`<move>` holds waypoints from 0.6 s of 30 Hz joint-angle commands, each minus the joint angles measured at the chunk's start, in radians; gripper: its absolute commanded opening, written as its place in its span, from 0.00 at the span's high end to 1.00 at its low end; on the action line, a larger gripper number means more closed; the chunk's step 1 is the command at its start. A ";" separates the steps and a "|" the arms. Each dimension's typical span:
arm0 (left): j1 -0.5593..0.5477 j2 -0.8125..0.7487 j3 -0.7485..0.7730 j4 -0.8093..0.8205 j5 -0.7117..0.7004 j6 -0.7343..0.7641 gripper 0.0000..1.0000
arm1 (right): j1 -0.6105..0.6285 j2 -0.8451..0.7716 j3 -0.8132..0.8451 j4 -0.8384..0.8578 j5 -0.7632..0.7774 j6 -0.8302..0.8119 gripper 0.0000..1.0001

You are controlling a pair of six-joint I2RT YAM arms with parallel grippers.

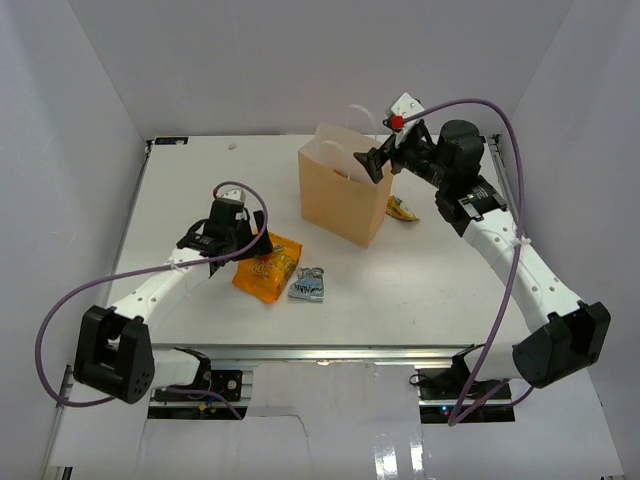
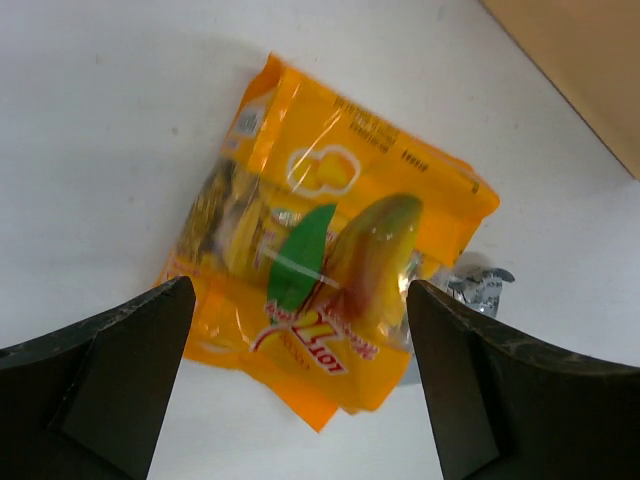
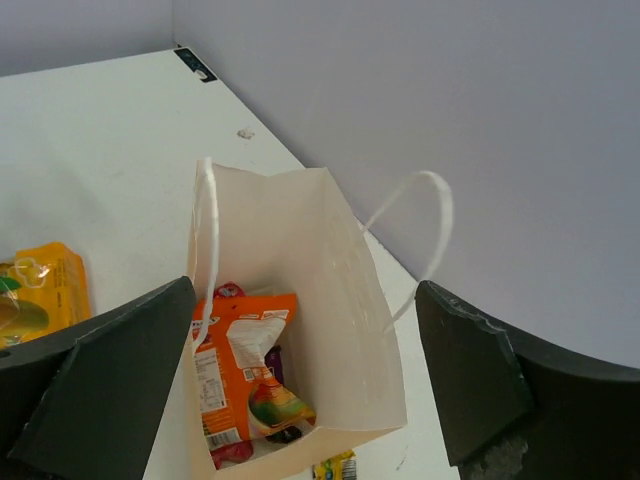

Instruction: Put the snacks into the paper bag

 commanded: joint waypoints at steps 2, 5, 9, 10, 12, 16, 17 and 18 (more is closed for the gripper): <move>0.001 0.114 0.138 0.063 -0.035 0.261 0.02 | -0.012 -0.113 -0.033 -0.035 -0.099 -0.083 0.02; 0.004 0.191 0.189 0.051 -0.006 0.351 0.02 | -0.034 -0.158 -0.070 -0.119 -0.170 -0.095 0.02; 0.028 0.325 0.267 -0.018 0.063 0.394 0.14 | -0.115 -0.195 -0.109 -0.205 -0.241 -0.074 0.02; 0.030 0.363 0.272 -0.022 0.089 0.396 0.16 | -0.135 -0.209 -0.119 -0.217 -0.254 -0.061 0.02; 0.039 0.388 0.274 -0.021 0.125 0.400 0.19 | -0.173 -0.221 -0.142 -0.254 -0.285 -0.057 0.02; 0.051 0.435 0.283 -0.026 0.214 0.399 0.35 | -0.270 -0.253 -0.185 -0.296 -0.311 -0.058 0.02; 0.051 0.437 0.283 -0.026 0.240 0.397 0.38 | -0.284 -0.256 -0.192 -0.302 -0.316 -0.057 0.02; 0.054 0.437 0.281 -0.026 0.254 0.394 0.42 | -0.305 -0.259 -0.203 -0.306 -0.325 -0.055 0.02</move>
